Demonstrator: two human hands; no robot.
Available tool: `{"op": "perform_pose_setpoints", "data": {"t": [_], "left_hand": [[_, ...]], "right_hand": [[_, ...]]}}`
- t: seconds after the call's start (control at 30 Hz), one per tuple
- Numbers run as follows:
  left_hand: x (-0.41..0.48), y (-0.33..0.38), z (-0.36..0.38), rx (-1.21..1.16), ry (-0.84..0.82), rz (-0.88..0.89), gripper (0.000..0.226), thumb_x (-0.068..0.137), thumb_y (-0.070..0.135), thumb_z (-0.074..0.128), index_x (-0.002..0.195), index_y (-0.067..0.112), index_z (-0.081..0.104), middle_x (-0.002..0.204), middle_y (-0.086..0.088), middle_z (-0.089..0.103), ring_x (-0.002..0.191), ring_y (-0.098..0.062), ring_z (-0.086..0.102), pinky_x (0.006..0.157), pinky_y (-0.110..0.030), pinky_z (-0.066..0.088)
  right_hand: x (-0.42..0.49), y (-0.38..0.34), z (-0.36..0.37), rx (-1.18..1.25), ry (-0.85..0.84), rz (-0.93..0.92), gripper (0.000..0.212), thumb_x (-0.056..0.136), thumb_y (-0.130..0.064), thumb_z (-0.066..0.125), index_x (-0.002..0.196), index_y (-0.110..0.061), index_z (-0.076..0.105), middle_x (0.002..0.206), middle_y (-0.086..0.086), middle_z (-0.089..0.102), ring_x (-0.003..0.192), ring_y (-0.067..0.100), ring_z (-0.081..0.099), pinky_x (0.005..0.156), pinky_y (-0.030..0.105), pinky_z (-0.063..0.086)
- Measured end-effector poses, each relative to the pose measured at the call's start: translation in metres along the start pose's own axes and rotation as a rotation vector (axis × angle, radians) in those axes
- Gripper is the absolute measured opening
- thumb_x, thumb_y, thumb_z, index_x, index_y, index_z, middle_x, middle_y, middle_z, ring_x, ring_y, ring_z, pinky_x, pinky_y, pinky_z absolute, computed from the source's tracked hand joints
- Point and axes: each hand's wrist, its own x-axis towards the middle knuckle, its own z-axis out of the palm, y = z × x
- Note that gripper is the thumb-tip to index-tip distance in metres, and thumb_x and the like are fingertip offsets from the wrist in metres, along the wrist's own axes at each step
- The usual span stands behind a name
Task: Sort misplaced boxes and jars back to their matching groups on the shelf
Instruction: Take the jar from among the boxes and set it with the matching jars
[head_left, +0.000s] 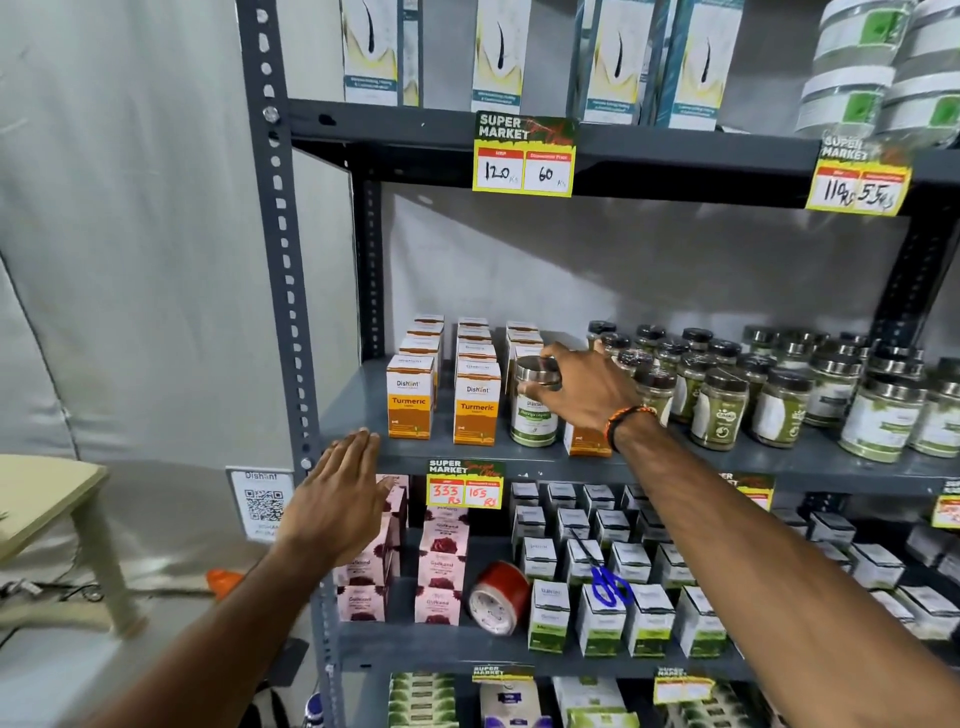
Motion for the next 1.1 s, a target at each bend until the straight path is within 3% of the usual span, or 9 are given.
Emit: {"op": "perform_pose_setpoints", "data": {"t": [0.13,0.37,0.53,0.6,0.67,0.8,0.9,1.0,1.1], "left_hand": [[0.000,-0.001,0.001,-0.002,0.004,-0.003,0.073,0.100,0.052,0.011,0.157,0.007,0.017,0.164,-0.016,0.020,0.152,-0.028,0.017,0.122,-0.041,0.011],[-0.001,-0.001,-0.009,-0.021,-0.035,0.018,0.073,0.100,0.051,0.010,0.157,0.005,0.012,0.165,-0.018,0.015,0.152,-0.029,0.013,0.121,-0.039,0.005],[-0.007,0.000,-0.014,-0.098,-0.030,0.006,0.076,0.099,0.052,0.009,0.156,0.002,0.012,0.164,-0.021,0.015,0.152,-0.030,0.013,0.123,-0.044,0.012],[-0.015,0.008,-0.019,-0.120,0.012,0.002,0.076,0.100,0.053,0.007,0.156,0.003,0.009,0.165,-0.019,0.010,0.152,-0.028,0.008,0.124,-0.044,0.011],[-0.022,0.028,-0.028,-0.137,0.065,0.040,0.074,0.100,0.053,0.008,0.157,0.005,0.005,0.165,-0.016,0.004,0.152,-0.024,0.002,0.124,-0.043,0.008],[-0.018,0.091,-0.052,-0.139,0.204,0.201,0.069,0.102,0.045,0.024,0.157,0.004,0.014,0.164,-0.015,0.010,0.152,-0.023,0.007,0.124,-0.034,-0.002],[-0.001,0.159,-0.064,-0.124,0.242,0.333,0.068,0.103,0.046,0.022,0.155,0.003,0.021,0.163,-0.015,0.017,0.152,-0.022,0.012,0.124,-0.034,0.002],[0.019,0.249,-0.064,-0.128,0.236,0.390,0.065,0.103,0.043,0.027,0.153,0.000,0.029,0.161,-0.018,0.028,0.150,-0.027,0.022,0.124,-0.041,0.016],[0.034,0.339,-0.057,-0.157,0.199,0.385,0.065,0.102,0.041,0.027,0.150,-0.001,0.034,0.156,-0.020,0.039,0.147,-0.030,0.031,0.122,-0.039,0.016]], "right_hand": [[0.001,0.001,0.001,-0.005,0.045,-0.016,0.070,0.088,-0.077,0.044,0.128,-0.021,0.057,0.101,-0.003,0.073,0.092,0.020,0.070,0.120,0.053,0.025],[-0.008,-0.009,-0.027,0.126,0.170,-0.032,0.068,0.092,-0.070,0.049,0.133,-0.017,0.057,0.109,-0.002,0.074,0.098,0.019,0.070,0.123,0.053,0.010],[-0.040,-0.005,-0.067,0.298,0.243,0.059,0.066,0.091,-0.068,0.054,0.133,-0.019,0.058,0.121,0.002,0.071,0.110,0.022,0.066,0.122,0.050,0.018],[-0.058,0.005,-0.082,0.357,0.269,0.082,0.065,0.091,-0.066,0.056,0.133,-0.017,0.059,0.114,-0.003,0.069,0.100,0.016,0.064,0.115,0.050,0.035],[-0.078,0.025,-0.096,0.370,0.277,0.089,0.062,0.092,-0.063,0.058,0.133,-0.016,0.060,0.109,-0.006,0.065,0.095,0.012,0.061,0.098,0.041,0.049],[-0.110,0.082,-0.118,0.369,0.273,0.105,0.061,0.091,-0.058,0.059,0.136,-0.016,0.059,0.117,0.001,0.068,0.098,0.011,0.061,0.084,0.023,0.044],[-0.134,0.133,-0.134,0.354,0.311,0.129,0.056,0.093,-0.052,0.063,0.135,-0.016,0.061,0.111,-0.004,0.065,0.097,0.011,0.061,0.078,0.011,0.039],[-0.159,0.198,-0.154,0.328,0.351,0.135,0.054,0.092,-0.054,0.061,0.132,-0.017,0.062,0.104,-0.005,0.065,0.092,0.013,0.063,0.073,0.010,0.039],[-0.180,0.270,-0.177,0.294,0.368,0.134,0.055,0.091,-0.056,0.060,0.133,-0.020,0.062,0.105,-0.003,0.068,0.090,0.013,0.064,0.073,0.013,0.041]]}}
